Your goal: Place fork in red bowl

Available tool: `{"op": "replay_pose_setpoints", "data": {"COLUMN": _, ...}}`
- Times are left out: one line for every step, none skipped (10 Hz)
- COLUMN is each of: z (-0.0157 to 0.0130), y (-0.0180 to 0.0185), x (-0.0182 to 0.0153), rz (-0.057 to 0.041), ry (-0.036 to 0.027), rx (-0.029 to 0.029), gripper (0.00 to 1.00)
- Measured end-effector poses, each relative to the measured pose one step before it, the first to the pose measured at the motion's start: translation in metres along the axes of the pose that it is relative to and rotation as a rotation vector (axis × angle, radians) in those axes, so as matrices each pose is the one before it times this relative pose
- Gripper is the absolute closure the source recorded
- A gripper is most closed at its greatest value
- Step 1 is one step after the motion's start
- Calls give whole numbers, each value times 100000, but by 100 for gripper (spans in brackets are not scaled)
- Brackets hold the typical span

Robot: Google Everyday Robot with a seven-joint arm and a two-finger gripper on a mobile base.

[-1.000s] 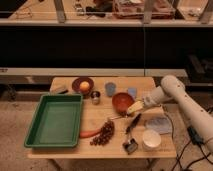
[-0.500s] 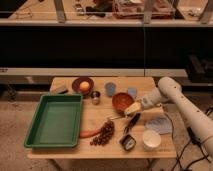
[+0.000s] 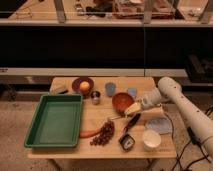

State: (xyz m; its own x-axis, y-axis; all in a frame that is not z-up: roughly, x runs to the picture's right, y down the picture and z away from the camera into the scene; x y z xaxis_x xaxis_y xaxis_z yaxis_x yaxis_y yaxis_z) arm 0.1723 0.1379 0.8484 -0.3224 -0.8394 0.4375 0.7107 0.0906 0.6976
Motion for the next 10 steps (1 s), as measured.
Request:
{"op": "replay_pose_setpoints", "data": {"z": 8, "y": 26, "x": -9, "rz": 78, "ry": 45, "rx": 38, "gripper": 28}}
{"op": "replay_pose_setpoints", "data": {"z": 9, "y": 7, "x": -10, "rz": 59, "ry": -20, "rx": -6, "gripper": 28}}
{"op": "replay_pose_setpoints", "data": {"z": 40, "y": 39, "x": -42, "rz": 6, "ry": -33, "rx": 40, "gripper": 28}}
{"op": "replay_pose_setpoints", "data": {"z": 8, "y": 21, "x": -41, "rz": 71, "ry": -74, "rx": -46, "gripper": 28}}
{"op": "replay_pose_setpoints", "data": {"z": 24, "y": 29, "x": -57, "rz": 20, "ry": -101, "rx": -43, "gripper": 28}}
{"op": "replay_pose_setpoints", "data": {"z": 115, "y": 105, "x": -192, "rz": -55, "ry": -520, "rx": -370, "gripper": 28}}
{"op": "replay_pose_setpoints", "data": {"z": -164, "y": 44, "x": -173, "rz": 264, "ry": -524, "rx": -417, "gripper": 28}}
{"op": "replay_pose_setpoints", "data": {"z": -1025, "y": -659, "x": 234, "rz": 295, "ry": 270, "rx": 232, "gripper": 28}}
{"op": "replay_pose_setpoints", "data": {"z": -973, "y": -681, "x": 289, "rz": 56, "ry": 298, "rx": 117, "gripper": 28}}
{"op": "replay_pose_setpoints", "data": {"z": -626, "y": -456, "x": 185, "rz": -24, "ry": 78, "rx": 41, "gripper": 28}}
